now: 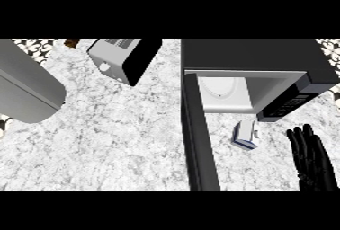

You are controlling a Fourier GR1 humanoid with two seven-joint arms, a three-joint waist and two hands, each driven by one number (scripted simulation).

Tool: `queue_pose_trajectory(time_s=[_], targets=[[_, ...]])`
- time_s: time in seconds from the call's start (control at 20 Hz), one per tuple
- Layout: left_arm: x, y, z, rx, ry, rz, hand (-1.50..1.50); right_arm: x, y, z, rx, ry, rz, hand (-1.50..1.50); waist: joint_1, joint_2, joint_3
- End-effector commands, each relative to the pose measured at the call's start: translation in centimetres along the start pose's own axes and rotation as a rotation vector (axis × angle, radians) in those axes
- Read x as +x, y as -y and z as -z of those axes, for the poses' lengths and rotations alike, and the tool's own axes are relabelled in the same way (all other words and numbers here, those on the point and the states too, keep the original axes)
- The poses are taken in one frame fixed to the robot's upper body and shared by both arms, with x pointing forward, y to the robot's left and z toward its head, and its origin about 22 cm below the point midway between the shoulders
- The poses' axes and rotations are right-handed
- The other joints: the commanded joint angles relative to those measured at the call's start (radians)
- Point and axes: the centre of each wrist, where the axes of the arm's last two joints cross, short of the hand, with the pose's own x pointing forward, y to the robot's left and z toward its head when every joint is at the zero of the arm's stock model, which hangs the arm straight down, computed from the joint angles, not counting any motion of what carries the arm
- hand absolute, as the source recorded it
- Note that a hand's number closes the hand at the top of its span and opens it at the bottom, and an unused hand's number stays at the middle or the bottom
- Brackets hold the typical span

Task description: Pick up the milk, place it into the microwave and close the microwave

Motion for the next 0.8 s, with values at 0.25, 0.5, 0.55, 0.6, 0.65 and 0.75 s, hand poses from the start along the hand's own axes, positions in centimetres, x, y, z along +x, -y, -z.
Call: queue_pose_trajectory(time_s=[0.25,0.5,0.55,0.6,0.65,0.75], targets=[[-0.8,-0.4,-2.7,-0.005,0.011,-0.002,-1.5,-3.9,-1.7,1.9,-0.013,-0.038,-0.063,-1.5,0.001,0.004,0.0],[2.1,-2.2,-4.8,-0.003,-0.017,0.0,-1.5,-7.0,0.2,0.5,-0.034,-0.076,-0.1,-1.5,0.014,-0.001,0.001],[-0.1,-2.0,-4.8,-0.002,-0.011,0.002,-1.5,-7.4,-1.1,0.8,-0.001,-0.061,-0.081,-1.5,0.001,0.002,0.001],[0.2,-2.1,-4.5,-0.001,-0.003,0.008,-1.5,-7.8,-1.0,1.8,-0.005,-0.065,-0.099,-1.5,0.001,0.004,0.001],[0.4,-2.9,-5.5,-0.007,-0.014,-0.002,-1.5,-8.2,-0.8,2.9,-0.014,-0.049,-0.103,-1.5,0.01,0.002,0.0],[-0.8,-2.0,-6.3,0.006,0.003,0.004,-1.5,-9.7,-1.2,2.5,0.009,-0.077,-0.139,-1.5,0.007,0.003,0.0]])
